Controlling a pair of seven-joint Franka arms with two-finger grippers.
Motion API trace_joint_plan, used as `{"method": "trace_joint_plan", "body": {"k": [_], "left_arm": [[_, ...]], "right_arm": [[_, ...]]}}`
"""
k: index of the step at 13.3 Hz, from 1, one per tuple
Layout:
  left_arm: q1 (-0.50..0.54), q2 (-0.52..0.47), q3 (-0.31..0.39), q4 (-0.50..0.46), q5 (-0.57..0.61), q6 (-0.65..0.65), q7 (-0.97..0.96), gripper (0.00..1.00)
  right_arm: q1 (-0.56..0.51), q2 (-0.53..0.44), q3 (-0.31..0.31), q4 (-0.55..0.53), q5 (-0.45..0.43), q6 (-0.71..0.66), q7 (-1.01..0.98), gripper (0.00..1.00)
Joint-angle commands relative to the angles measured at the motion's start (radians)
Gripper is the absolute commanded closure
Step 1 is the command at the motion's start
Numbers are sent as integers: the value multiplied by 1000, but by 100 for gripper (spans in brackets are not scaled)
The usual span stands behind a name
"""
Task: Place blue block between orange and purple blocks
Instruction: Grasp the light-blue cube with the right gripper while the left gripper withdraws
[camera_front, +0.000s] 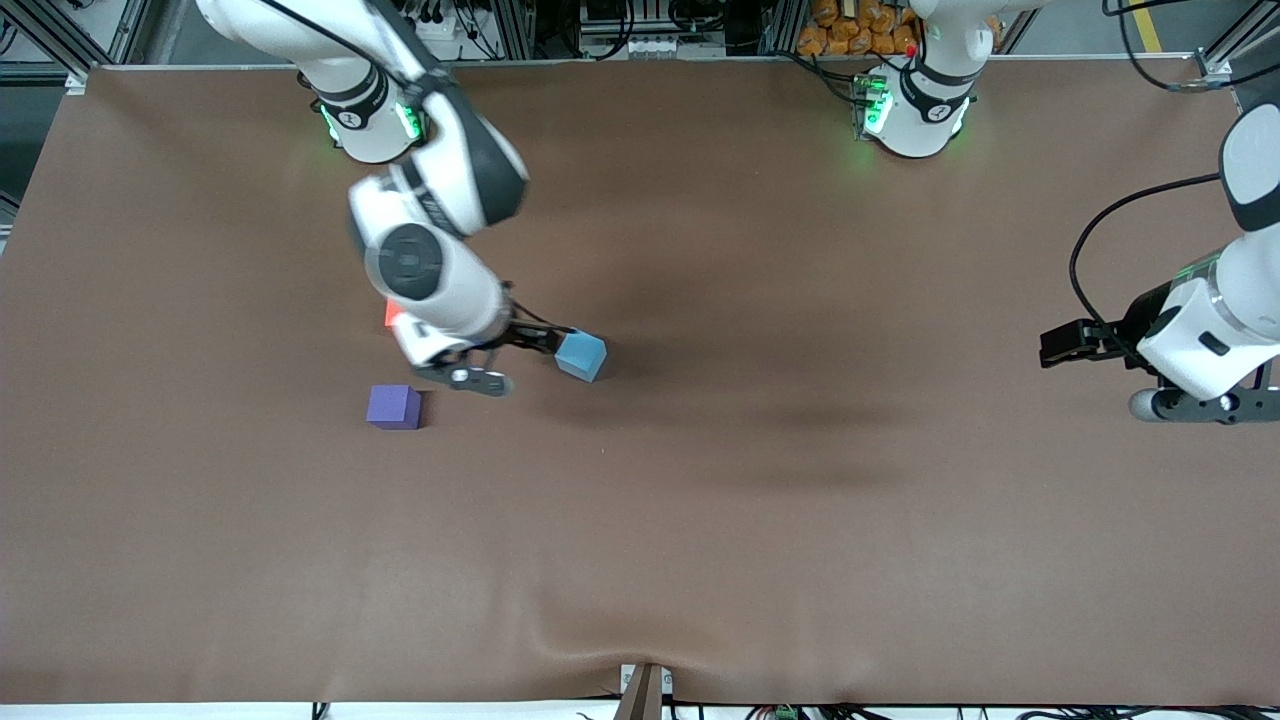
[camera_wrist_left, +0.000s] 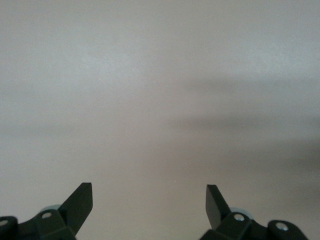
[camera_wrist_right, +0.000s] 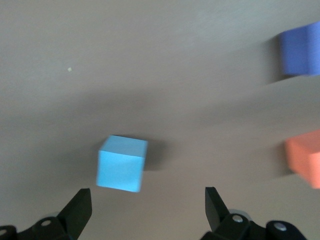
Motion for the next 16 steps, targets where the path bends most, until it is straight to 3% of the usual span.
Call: {"method": "trace_joint_plan", "body": {"k": [1, 4, 11, 12, 14, 15, 16], "left_arm": [[43, -116, -16, -127, 3, 37, -4, 0], [53, -150, -16, -164, 2, 37, -1, 0], [55, -142, -18, -187, -9, 40, 10, 0], [52, -143, -18, -201, -9, 51, 10, 0], [50, -150, -22, -227, -9, 55, 10, 0], [47, -154, -27, -247, -9, 57, 10, 0], [52, -159, -43, -255, -9, 57, 10, 0]], "right_arm": [[54, 82, -14, 10, -5, 67, 62, 0], [81, 150, -12, 10, -7, 142, 133, 0], [112, 209, -12, 10, -7, 221, 185, 0], [112, 213, -12, 10, -7, 221, 184, 18], [114, 213, -12, 10, -7, 212, 184, 82], [109, 211, -12, 10, -7, 204, 181, 98], [101, 200, -12, 12, -5, 167, 176, 100]]}}
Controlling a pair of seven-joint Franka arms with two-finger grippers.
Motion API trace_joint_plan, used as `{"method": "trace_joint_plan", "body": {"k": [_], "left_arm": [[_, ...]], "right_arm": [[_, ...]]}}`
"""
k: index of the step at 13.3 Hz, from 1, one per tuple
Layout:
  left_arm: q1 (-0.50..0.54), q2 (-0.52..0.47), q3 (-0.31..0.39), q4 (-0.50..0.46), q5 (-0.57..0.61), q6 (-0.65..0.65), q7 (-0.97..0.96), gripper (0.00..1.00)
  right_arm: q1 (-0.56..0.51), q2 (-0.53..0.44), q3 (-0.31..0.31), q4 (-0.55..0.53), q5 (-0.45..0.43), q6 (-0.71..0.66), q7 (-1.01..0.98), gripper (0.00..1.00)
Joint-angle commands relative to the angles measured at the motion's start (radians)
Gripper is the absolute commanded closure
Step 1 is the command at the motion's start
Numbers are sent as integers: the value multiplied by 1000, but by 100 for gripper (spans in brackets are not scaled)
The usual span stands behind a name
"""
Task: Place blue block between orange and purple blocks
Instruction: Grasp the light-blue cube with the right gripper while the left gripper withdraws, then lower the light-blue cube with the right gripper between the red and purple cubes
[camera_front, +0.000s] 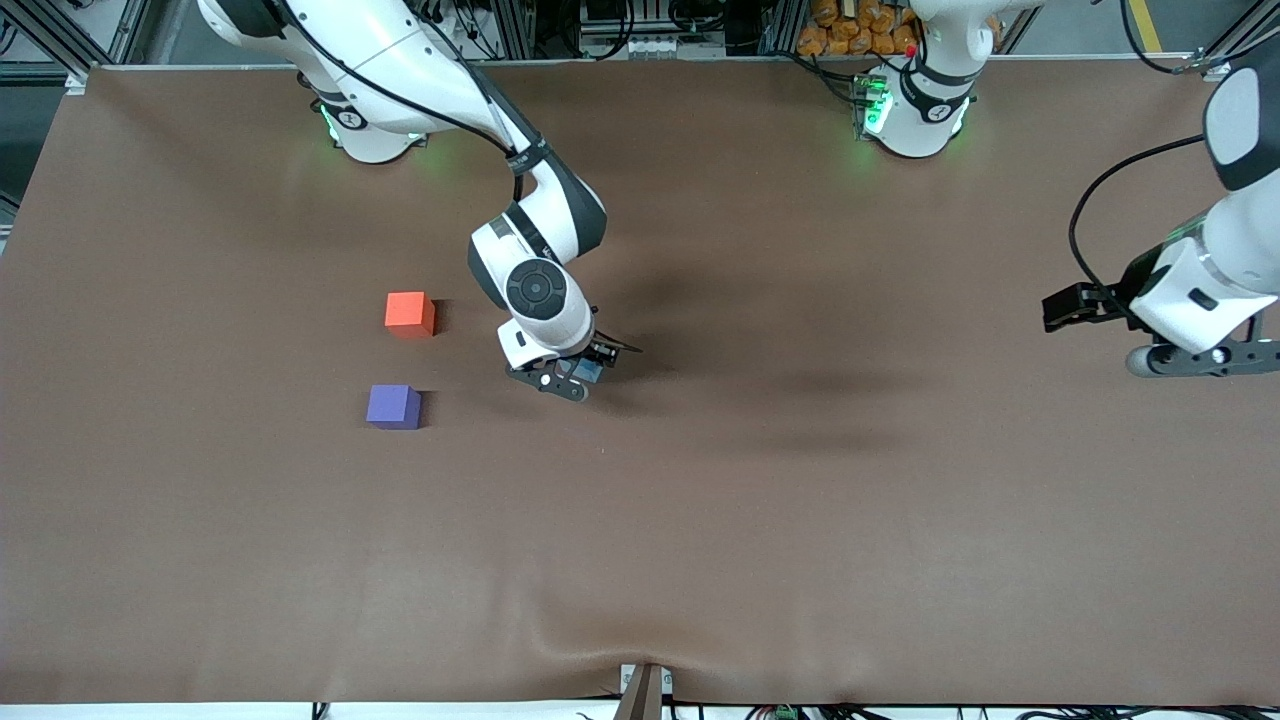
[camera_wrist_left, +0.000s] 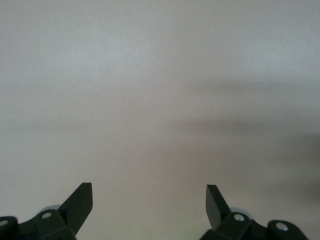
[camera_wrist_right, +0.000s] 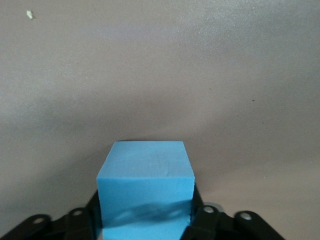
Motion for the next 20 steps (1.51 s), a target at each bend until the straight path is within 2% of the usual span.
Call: {"method": "trace_joint_plan", "body": {"k": [1, 6, 8, 11, 16, 20], "left_arm": [[14, -37, -32, -49, -9, 19, 5, 0], [5, -11, -53, -43, -9, 85, -5, 0], [3, -9, -55, -41, -9, 93, -5, 0], [3, -14, -58, -40, -9, 91, -5, 0], [8, -37, -72, -37, -9, 84, -34, 0], [17, -40, -90, -29, -1, 81, -39, 0]], "right_arm": [[-7, -25, -12, 20, -6, -97, 7, 100], [-164, -198, -15, 26, -6, -412, -256, 100], [-235, -257, -17, 11, -21, -470, -423, 100], [-301, -298, -17, -69, -85, -466, -528, 100], [-378, -344, -17, -246, -107, -310, -651, 100], [-409, -347, -17, -309, -107, -235, -695, 100]]}}
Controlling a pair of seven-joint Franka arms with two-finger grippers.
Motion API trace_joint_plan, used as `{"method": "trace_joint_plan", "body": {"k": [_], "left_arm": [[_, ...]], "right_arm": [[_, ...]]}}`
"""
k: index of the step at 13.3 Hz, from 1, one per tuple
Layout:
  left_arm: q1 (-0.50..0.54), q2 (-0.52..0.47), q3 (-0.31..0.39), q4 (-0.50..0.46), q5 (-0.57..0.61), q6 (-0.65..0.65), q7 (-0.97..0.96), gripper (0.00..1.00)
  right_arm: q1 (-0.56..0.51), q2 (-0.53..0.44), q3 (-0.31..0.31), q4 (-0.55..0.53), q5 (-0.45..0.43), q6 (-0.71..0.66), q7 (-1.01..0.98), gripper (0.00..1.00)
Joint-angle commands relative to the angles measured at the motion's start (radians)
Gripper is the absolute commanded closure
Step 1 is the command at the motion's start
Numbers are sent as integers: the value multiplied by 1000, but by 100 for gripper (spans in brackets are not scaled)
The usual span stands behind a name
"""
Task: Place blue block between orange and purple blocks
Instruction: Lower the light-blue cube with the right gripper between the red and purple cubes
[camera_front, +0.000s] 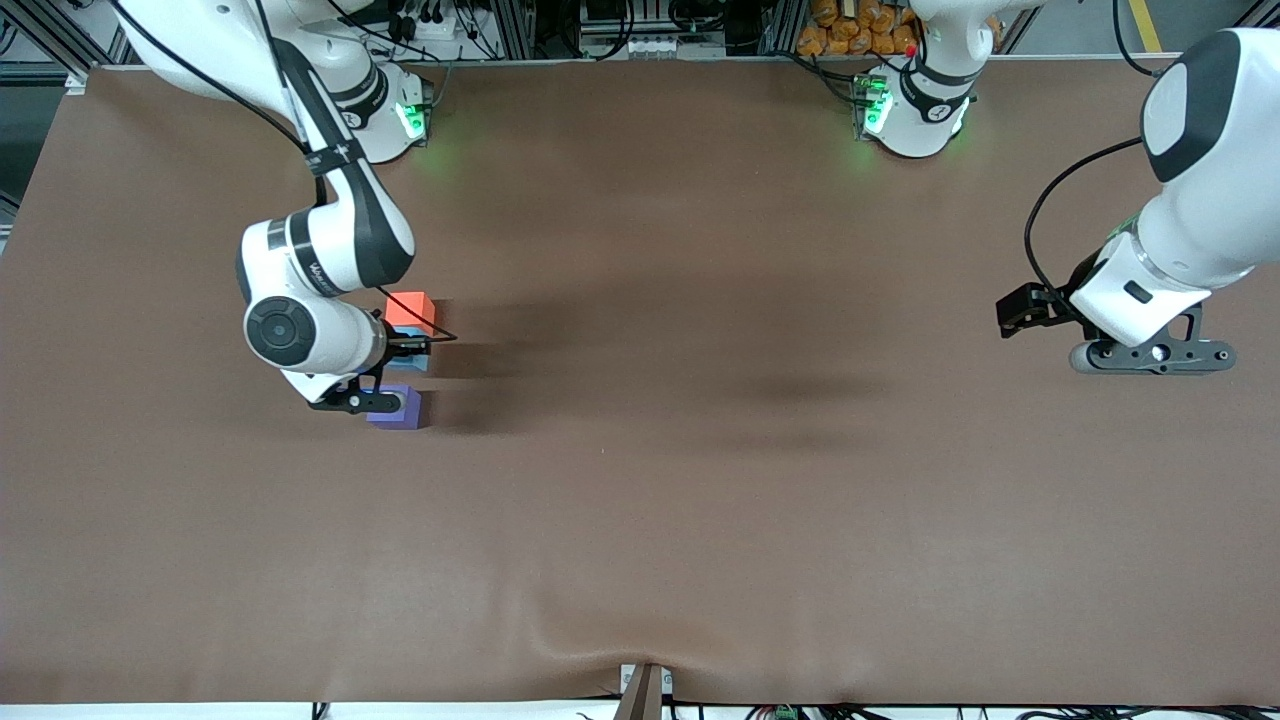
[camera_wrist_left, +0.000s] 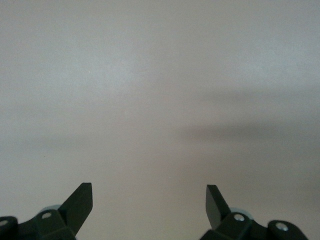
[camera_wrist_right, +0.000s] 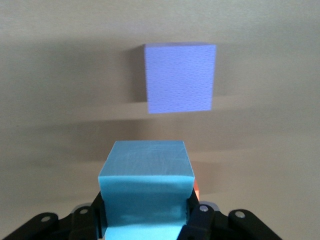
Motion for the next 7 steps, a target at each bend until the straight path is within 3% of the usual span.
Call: {"method": "trace_joint_plan", "body": {"k": [1, 7], "left_arm": [[19, -19, -14, -1, -1, -9, -1, 0], [16, -12, -14, 33, 4, -9, -13, 0]], "right_arm": [[-22, -50, 17, -106, -10, 90, -21, 100], [-30, -39, 19, -158, -10, 182, -23, 100]]}}
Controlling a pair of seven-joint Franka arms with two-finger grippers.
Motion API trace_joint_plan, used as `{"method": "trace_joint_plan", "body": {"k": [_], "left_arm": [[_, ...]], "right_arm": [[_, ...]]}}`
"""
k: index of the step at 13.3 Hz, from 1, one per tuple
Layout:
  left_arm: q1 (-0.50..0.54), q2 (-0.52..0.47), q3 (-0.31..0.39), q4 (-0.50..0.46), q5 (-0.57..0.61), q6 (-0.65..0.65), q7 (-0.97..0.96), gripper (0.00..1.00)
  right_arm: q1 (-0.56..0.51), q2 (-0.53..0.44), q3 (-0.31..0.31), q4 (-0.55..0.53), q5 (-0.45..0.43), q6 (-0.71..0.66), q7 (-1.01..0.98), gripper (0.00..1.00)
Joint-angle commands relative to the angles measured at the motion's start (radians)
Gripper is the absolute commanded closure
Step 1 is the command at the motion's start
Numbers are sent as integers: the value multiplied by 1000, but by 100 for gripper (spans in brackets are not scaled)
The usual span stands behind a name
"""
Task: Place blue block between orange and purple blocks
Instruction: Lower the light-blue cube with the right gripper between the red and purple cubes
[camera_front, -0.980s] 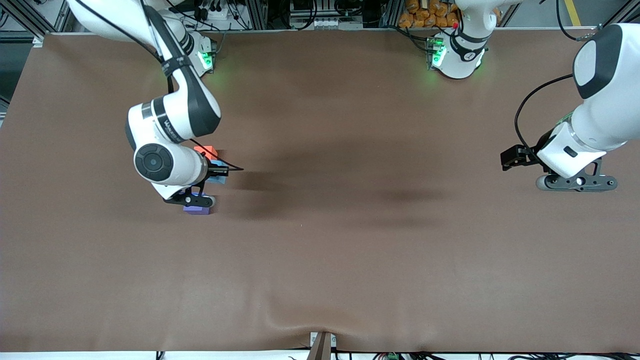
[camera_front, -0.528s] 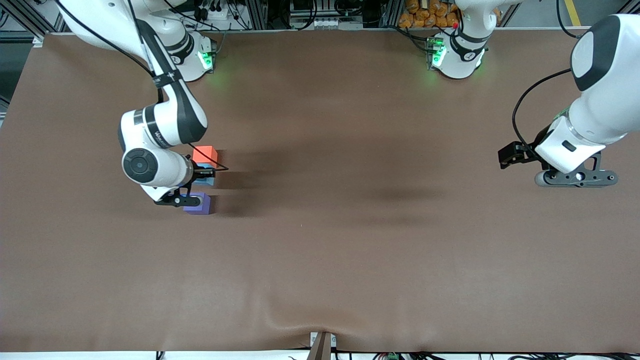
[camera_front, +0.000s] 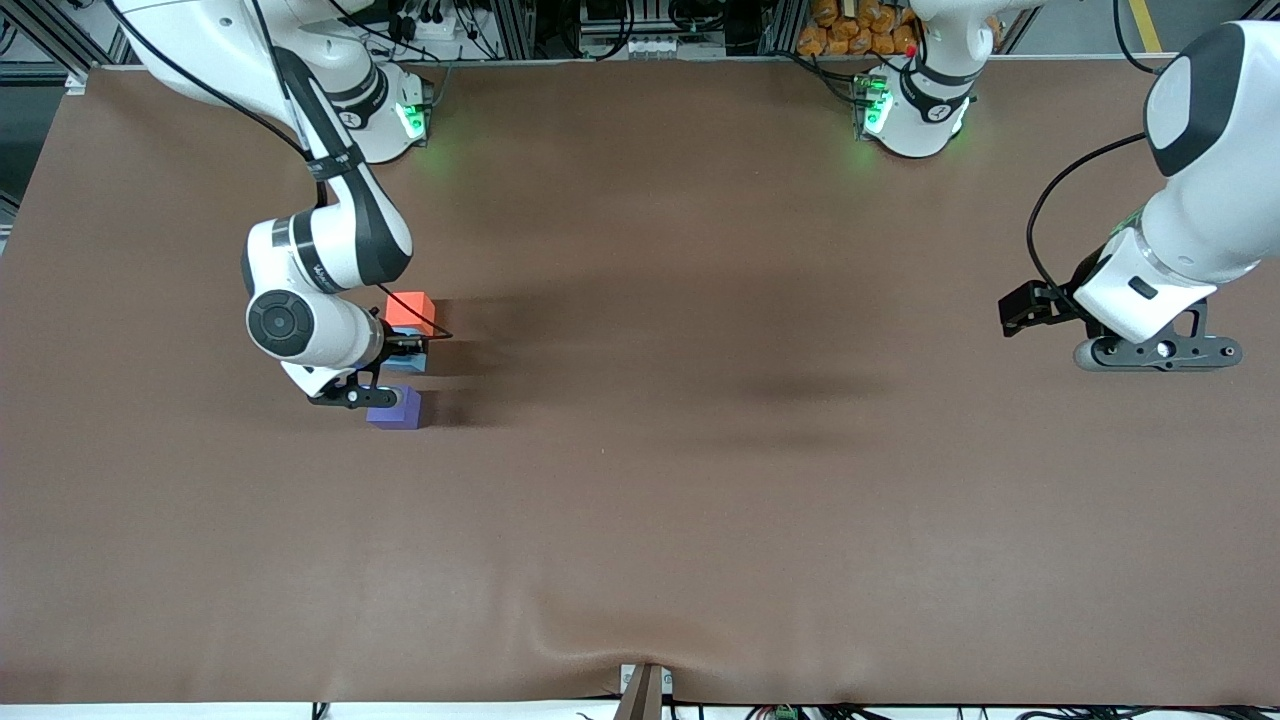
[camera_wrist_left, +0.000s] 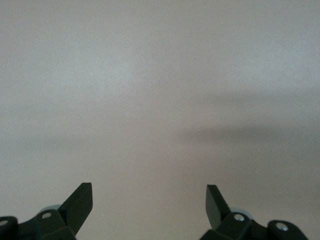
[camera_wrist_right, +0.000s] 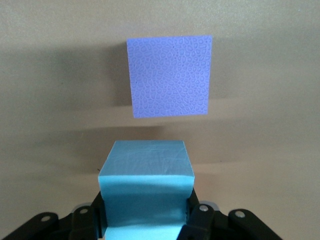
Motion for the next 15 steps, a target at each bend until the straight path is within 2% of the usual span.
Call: {"method": "trace_joint_plan", "body": {"k": [1, 15], "left_arm": [[10, -10, -13, 25, 5, -7, -12, 0], [2, -2, -13, 34, 5, -4, -12, 0]], "right_arm": [[-22, -35, 17, -80, -9, 82, -13, 100], [-56, 16, 18, -138, -9, 242, -44, 100]]}}
